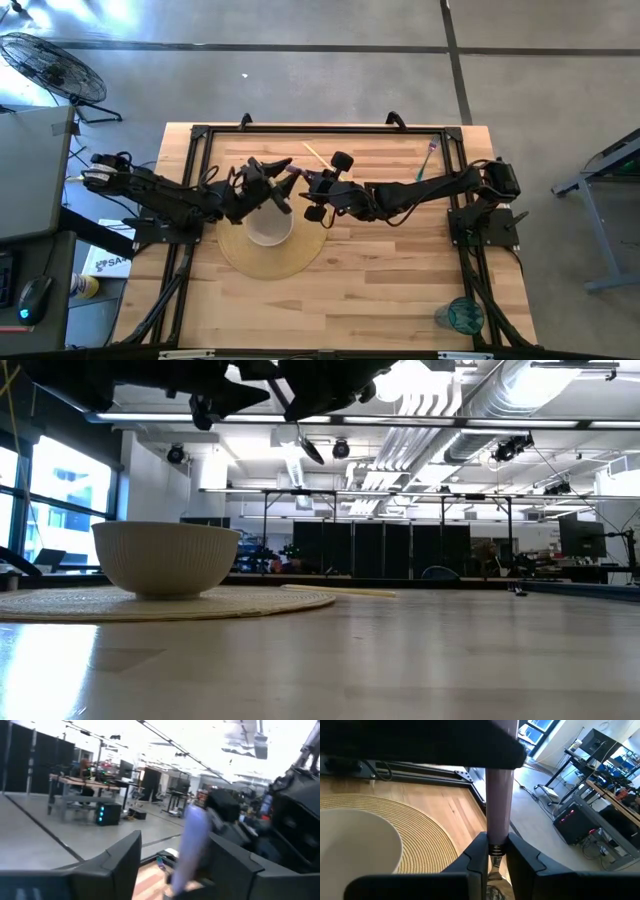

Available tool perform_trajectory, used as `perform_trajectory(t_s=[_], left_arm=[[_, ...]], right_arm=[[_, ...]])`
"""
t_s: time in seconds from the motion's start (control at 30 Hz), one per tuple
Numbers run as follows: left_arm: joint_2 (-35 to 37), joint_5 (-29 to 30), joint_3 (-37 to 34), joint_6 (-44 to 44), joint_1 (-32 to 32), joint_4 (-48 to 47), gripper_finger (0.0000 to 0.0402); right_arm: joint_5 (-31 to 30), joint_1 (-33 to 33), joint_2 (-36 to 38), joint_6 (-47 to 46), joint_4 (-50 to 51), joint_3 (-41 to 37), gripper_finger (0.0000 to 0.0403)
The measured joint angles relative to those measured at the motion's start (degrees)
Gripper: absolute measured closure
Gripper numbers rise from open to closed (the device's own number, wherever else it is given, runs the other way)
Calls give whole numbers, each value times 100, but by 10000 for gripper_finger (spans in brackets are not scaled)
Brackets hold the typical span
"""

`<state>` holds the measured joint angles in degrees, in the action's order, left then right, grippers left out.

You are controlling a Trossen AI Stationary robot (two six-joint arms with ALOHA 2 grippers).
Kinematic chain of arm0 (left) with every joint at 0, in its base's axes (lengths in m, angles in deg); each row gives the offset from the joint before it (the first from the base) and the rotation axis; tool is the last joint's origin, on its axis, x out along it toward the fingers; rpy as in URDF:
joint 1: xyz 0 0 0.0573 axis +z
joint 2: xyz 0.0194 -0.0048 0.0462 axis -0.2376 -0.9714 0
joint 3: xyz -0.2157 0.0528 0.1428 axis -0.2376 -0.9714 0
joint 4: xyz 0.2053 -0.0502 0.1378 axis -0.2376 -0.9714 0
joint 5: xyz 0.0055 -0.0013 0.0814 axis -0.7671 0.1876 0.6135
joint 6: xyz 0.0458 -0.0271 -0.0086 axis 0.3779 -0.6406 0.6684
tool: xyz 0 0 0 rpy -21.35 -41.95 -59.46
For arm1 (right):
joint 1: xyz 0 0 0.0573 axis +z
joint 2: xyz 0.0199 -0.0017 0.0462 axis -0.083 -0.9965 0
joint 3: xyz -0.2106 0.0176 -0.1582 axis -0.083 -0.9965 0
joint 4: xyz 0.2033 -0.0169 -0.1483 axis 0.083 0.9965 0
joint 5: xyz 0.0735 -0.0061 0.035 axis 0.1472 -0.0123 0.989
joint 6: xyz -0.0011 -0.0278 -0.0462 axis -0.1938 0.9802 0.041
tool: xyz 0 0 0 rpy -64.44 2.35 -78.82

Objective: Pick & Place Utensil
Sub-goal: Put the violet spoon into the white bowl

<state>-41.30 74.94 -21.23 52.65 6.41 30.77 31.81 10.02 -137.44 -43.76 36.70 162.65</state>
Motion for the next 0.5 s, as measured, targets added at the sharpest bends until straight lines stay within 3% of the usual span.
perform_trajectory(t_s=[0.23,0.5], left_arm=[[2,-603,0,-464,353,-4,259],[2,-706,0,-472,359,3,352]], right_arm=[[-12,-9,0,-18,-2,0,354],[13,-68,0,-92,0,0,360]])
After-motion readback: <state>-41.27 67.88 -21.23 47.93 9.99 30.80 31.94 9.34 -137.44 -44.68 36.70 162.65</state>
